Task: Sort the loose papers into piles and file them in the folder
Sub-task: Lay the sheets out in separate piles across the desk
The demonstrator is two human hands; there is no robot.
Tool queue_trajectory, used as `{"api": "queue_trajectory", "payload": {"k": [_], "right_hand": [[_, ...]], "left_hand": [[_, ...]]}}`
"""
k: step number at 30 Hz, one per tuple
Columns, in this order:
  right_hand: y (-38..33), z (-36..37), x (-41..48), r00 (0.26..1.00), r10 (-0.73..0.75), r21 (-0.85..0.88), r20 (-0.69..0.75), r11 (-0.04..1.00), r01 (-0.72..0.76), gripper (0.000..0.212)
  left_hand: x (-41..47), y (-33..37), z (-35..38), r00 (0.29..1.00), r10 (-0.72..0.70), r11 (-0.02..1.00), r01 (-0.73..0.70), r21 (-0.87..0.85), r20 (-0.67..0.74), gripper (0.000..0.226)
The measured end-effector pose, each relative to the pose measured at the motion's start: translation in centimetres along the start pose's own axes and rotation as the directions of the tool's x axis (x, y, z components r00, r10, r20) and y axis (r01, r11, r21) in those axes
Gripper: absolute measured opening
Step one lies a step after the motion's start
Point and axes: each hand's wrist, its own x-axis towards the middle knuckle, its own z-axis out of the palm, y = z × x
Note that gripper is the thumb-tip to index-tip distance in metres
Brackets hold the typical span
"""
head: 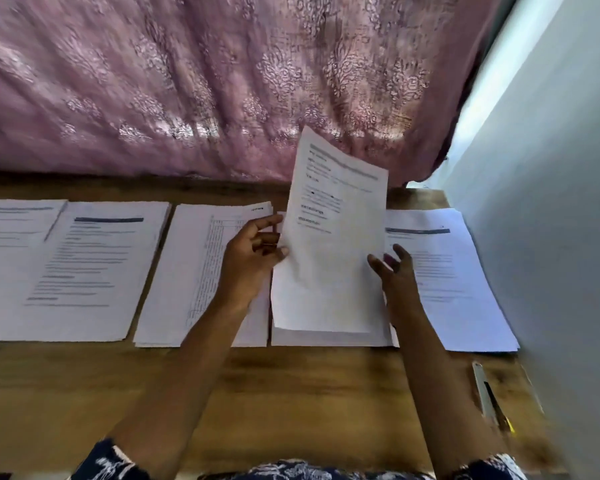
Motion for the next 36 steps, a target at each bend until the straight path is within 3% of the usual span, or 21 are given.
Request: {"api": "queue_trajectory", "payload": {"k": [4, 10, 15, 18, 22, 26, 29, 31, 33, 35, 36], "right_hand": [[-1.9, 11.5, -2.0, 0.965, 0.079, 0.135, 0.249, 0.984, -0.115, 0.012], [-3.7, 30.6, -5.9, 0.883, 0.022, -0.074, 0.469, 0.997, 0.015, 0.006], [-3.2, 45.0, -9.0, 0.726, 0.087, -0.245, 0.683, 0.963, 0.115, 0.003], [-2.3, 51.1, -9.7, 0.707, 0.162, -0.324, 0.689, 0.941, 0.1, 0.006], [-0.2, 55.2, -11.0, 0.75, 0.216, -0.369, 0.625, 0.928, 0.04, 0.031], [1.0, 57.4, -11.6, 0.817, 0.154, -0.461, 0.556, 0.875, 0.149, 0.021], [0.5, 57.0, -12.1, 0.855, -0.034, -0.576, 0.517, 0.725, 0.377, 0.042], [0.2, 56.1, -12.8, 0.817, -0.193, -0.616, 0.543, 0.57, 0.544, 0.046], [0.4, 55.8, -13.3, 0.68, -0.306, -0.6, 0.666, 0.323, 0.732, 0.041], [1.0, 56.4, -13.0, 0.523, -0.258, -0.52, 0.813, 0.084, 0.85, 0.044], [1.4, 56.8, -12.8, 0.48, -0.189, -0.484, 0.857, 0.025, 0.875, 0.048]], "left_hand": [[0.8, 1.2, -11.6, 0.993, 0.008, 1.0, -0.008, 0.005, -0.115, 0.034], [2.4, 0.5, -31.0, 0.884, 0.101, 0.949, 0.053, 0.312, -0.457, 0.028], [3.6, -2.5, -45.5, 0.773, 0.138, 0.792, 0.29, 0.538, -0.62, 0.024], [5.4, -5.1, -50.4, 0.756, 0.063, 0.767, 0.381, 0.516, -0.652, 0.022], [6.8, -8.1, -53.5, 0.749, 0.02, 0.753, 0.424, 0.502, -0.662, 0.02], [7.5, -10.5, -53.8, 0.77, 0.02, 0.71, 0.438, 0.551, -0.638, 0.032], [6.5, -11.6, -52.2, 0.822, 0.127, 0.535, 0.414, 0.737, -0.554, 0.052], [5.2, -12.4, -50.8, 0.855, 0.113, 0.448, 0.411, 0.794, -0.506, 0.059], [3.9, -13.6, -49.3, 0.885, 0.017, 0.392, 0.423, 0.817, -0.466, 0.063], [3.3, -14.8, -48.4, 0.897, -0.099, 0.329, 0.438, 0.837, -0.43, 0.065], [3.3, -15.2, -48.4, 0.899, -0.139, 0.308, 0.438, 0.845, -0.416, 0.066]]}}
